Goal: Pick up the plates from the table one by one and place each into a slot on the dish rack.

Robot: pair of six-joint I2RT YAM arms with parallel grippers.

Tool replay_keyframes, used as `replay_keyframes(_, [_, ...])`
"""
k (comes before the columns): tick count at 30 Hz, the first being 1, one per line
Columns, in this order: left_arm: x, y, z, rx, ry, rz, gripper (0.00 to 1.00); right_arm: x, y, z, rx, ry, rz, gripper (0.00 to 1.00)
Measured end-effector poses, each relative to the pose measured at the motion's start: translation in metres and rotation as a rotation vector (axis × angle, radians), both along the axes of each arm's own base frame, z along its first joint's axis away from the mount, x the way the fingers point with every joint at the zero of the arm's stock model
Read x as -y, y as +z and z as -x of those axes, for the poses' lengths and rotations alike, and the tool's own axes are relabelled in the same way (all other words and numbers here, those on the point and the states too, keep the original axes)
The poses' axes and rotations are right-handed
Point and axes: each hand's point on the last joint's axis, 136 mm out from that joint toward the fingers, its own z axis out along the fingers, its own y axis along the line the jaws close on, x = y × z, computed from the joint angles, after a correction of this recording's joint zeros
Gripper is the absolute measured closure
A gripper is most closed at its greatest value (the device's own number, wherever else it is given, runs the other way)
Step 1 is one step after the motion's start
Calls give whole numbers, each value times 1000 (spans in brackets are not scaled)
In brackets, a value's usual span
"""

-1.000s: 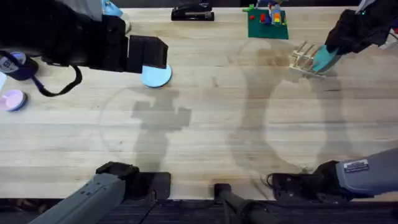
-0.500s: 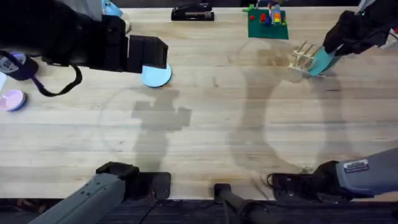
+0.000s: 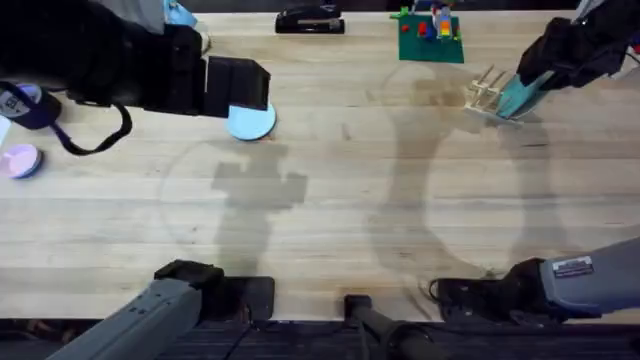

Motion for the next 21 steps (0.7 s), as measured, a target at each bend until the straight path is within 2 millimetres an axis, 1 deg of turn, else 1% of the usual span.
replay_keyframes(2, [0, 0, 0, 0, 0, 0, 6, 0, 3, 1, 7, 0, 1, 767])
replay_keyframes(4, [0, 0, 0, 0, 0, 0, 6, 0, 10, 2, 25, 0, 5, 766])
replay_keyframes(9, [0, 0, 0, 0, 0, 0, 6, -2, 44, 9, 110, 0, 22, 746])
replay_keyframes(12, [0, 0, 0, 0, 0, 0, 5, -4, 65, 20, 149, 0, 29, 726])
replay_keyframes(14, [0, 0, 0, 0, 0, 0, 6, -7, 76, 29, 167, 3, 33, 685])
replay_keyframes(16, [0, 0, 0, 0, 0, 0, 6, -11, 87, 38, 183, 9, 35, 609])
replay_keyframes(20, [0, 0, 0, 0, 0, 0, 6, -24, 105, 57, 207, 40, 38, 342])
replay_keyframes(21, [0, 0, 0, 0, 0, 0, 5, -27, 109, 61, 210, 48, 38, 295])
